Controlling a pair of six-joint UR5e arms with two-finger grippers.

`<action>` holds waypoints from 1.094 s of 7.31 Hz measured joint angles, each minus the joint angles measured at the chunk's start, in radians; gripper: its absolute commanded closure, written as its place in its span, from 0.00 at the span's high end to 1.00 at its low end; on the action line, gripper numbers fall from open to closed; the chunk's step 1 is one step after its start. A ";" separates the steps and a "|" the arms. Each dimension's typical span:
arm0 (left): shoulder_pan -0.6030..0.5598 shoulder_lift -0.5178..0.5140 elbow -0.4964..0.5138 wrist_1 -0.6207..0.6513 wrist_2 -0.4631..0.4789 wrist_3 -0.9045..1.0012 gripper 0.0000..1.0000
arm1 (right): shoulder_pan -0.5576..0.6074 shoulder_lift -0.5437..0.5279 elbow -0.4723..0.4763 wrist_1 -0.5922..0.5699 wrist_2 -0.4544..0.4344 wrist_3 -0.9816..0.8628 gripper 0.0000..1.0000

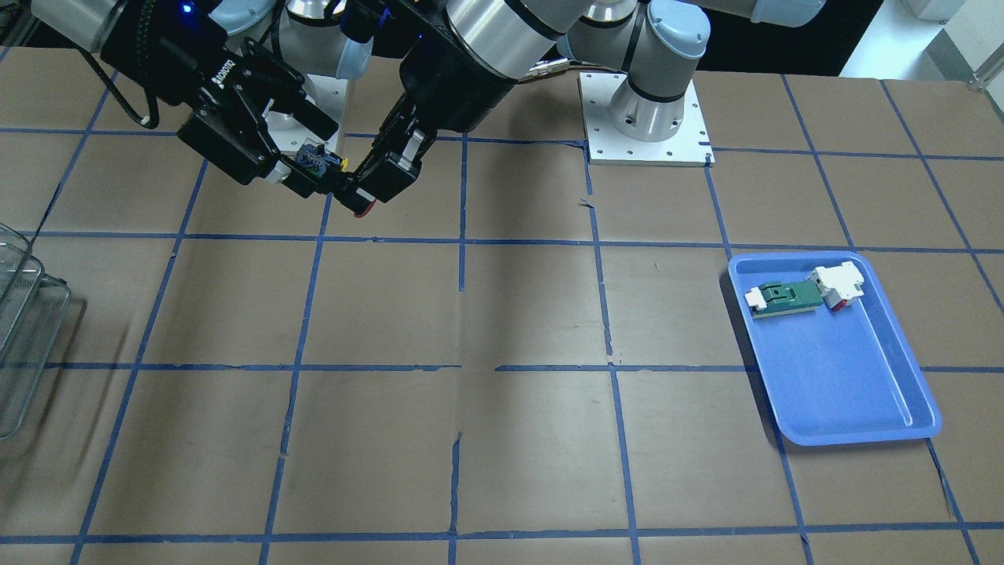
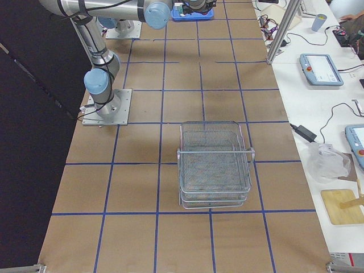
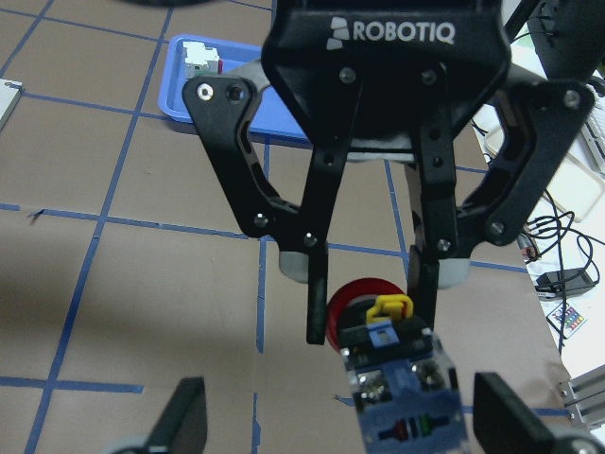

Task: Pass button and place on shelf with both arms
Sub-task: 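Hold the button up with the left gripper while the right gripper closes on it, then open the left gripper and withdraw it while the right gripper carries the button away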

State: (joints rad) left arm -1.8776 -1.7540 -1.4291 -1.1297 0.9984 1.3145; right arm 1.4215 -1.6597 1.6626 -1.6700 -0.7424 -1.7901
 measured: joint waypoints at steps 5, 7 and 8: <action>0.000 0.001 0.001 0.000 0.000 -0.006 0.00 | 0.004 -0.005 -0.011 -0.054 -0.002 -0.009 0.19; 0.000 0.006 0.002 -0.004 0.003 -0.007 0.77 | 0.004 -0.006 -0.012 -0.059 -0.005 -0.010 0.15; 0.000 0.012 0.001 -0.013 0.004 -0.007 1.00 | 0.004 -0.006 -0.012 -0.059 -0.006 -0.010 0.14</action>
State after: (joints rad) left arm -1.8774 -1.7424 -1.4277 -1.1425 1.0026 1.3074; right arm 1.4251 -1.6654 1.6505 -1.7292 -0.7480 -1.8004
